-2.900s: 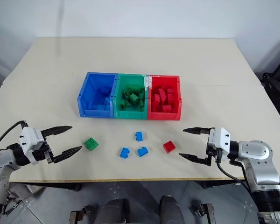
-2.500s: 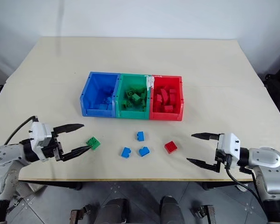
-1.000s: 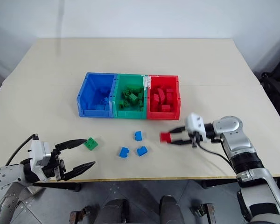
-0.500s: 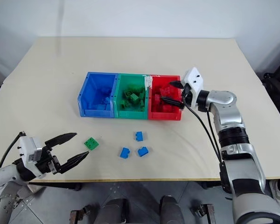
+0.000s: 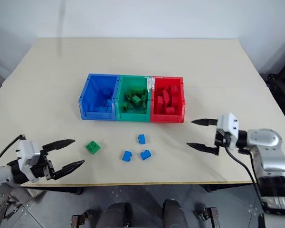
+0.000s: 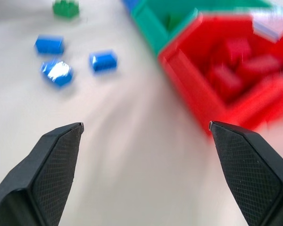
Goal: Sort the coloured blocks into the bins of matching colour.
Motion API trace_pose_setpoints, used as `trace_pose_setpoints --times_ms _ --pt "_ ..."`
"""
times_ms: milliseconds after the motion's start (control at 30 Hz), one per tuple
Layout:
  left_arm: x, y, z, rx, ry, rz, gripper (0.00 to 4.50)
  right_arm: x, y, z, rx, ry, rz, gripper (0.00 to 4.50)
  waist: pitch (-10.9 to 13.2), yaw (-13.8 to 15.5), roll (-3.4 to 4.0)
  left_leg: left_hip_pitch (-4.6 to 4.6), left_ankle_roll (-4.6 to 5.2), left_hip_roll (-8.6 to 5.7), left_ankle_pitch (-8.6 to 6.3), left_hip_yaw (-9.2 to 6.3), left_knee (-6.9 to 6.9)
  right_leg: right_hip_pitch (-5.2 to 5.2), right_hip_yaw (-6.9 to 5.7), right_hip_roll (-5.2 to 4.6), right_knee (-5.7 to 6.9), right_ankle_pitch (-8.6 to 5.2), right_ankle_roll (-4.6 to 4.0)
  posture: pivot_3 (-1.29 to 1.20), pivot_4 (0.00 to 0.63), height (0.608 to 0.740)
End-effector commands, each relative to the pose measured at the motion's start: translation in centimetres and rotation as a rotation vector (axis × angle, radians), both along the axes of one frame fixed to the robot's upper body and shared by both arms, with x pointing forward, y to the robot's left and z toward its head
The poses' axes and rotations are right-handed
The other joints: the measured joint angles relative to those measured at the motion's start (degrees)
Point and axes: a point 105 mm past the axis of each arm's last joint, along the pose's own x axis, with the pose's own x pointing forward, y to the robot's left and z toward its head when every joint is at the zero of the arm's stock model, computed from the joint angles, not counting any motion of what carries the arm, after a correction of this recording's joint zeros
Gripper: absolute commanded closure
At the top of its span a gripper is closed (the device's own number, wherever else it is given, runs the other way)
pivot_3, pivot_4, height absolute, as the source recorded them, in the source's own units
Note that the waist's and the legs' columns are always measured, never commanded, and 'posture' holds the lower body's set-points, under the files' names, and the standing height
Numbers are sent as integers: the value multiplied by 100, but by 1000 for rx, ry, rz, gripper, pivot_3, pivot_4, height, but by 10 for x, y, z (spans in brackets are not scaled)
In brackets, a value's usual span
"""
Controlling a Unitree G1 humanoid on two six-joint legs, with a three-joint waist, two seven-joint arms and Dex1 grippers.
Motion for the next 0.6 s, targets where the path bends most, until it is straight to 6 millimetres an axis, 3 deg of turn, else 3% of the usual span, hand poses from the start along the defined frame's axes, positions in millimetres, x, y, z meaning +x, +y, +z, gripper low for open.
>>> trace_pose_setpoints --times_ms 33,133,267,433,600 --pt "4 -14 3 23 -30 -87 0 -10 -12 7 -37 -64 -10 42 0 8 0 2 0 3 0 0 2 0 0 2 -1 0 0 0 150 740" --pt "13 -34 8 -4 -63 -170 0 -26 -15 -5 -87 -11 28 42 0 20 1 4 -12 5 7 2 5 0 1 3 3 0 0 0 150 740" --pt "22 -46 16 -45 -94 -196 0 -26 -3 -6 -61 -5 40 42 0 16 1 0 -10 5 5 2 27 0 3 1 16 1 1 0 150 740" --pt "21 -35 15 -58 -69 -150 0 -23 42 1 17 71 123 42 0 -28 1 5 -14 21 6 3 30 -1 8 13 21 0 1 0 150 740" --pt "12 -16 8 -39 -39 -73 0 -11 87 -8 -55 177 161 42 1 5 2 2 -16 27 5 -4 36 -7 9 10 24 -1 -2 0 150 740"
